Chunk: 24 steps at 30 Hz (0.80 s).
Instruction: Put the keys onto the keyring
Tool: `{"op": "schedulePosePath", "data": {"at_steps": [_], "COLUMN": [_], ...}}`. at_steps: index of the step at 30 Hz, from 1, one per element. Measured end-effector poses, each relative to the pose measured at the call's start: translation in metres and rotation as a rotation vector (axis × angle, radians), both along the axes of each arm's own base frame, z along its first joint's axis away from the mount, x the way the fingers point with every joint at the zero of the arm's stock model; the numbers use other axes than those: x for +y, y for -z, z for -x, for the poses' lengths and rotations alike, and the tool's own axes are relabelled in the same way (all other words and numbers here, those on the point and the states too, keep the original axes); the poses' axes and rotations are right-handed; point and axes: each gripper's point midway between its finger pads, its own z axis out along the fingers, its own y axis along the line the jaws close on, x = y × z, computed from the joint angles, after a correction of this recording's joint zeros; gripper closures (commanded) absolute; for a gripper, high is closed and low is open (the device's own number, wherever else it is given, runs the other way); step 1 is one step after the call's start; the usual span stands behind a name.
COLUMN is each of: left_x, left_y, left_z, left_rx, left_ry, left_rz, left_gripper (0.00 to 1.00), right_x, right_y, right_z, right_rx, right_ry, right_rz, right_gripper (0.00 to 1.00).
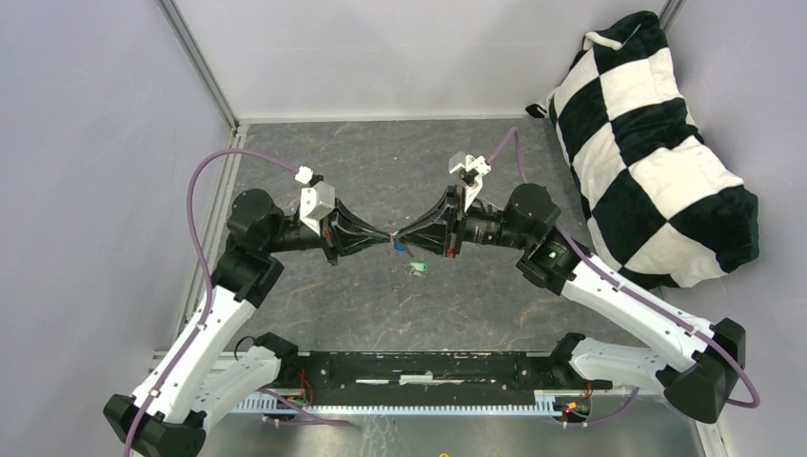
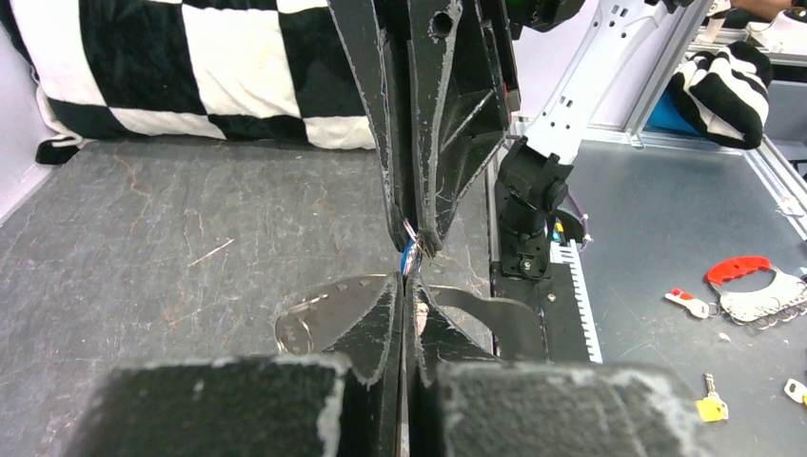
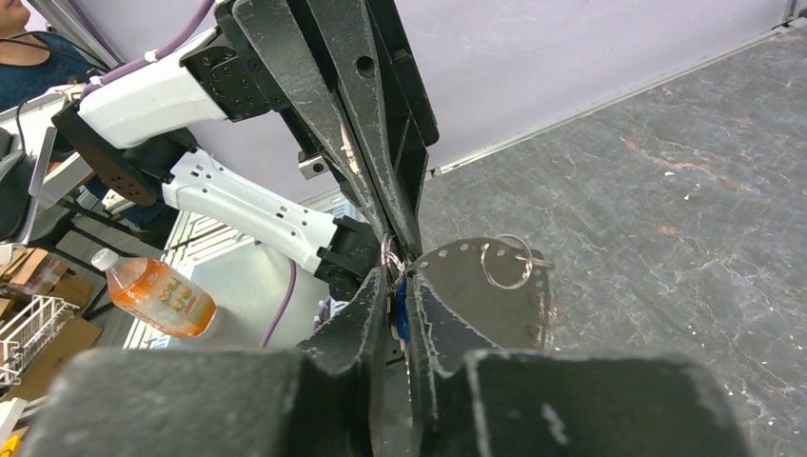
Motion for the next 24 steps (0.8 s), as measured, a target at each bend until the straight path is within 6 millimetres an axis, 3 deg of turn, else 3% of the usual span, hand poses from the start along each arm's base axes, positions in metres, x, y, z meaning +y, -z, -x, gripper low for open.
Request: {"op": "schedulePosePath", "data": {"at_steps": [5,24], "left_x": [0.001,0.004], "left_y": [0.001,0.004], "left_z": [0.000,-0.003], "left_rx": [-0.021,-0.021], "left_ry": [-0.007,-0.043], "left_rz": [-0.006,-0.008], "left_gripper": [0.98,0.98], "right_x": [0.000,-0.007], "right_y": [0.000,0.011], "right_z": [0.001,-0.006], "right_rx": [0.014,0.056], "right_ry": [-0.009,0.019], "right_rz": [-0.002,0.029], "right_gripper": [1.00,1.00]}}
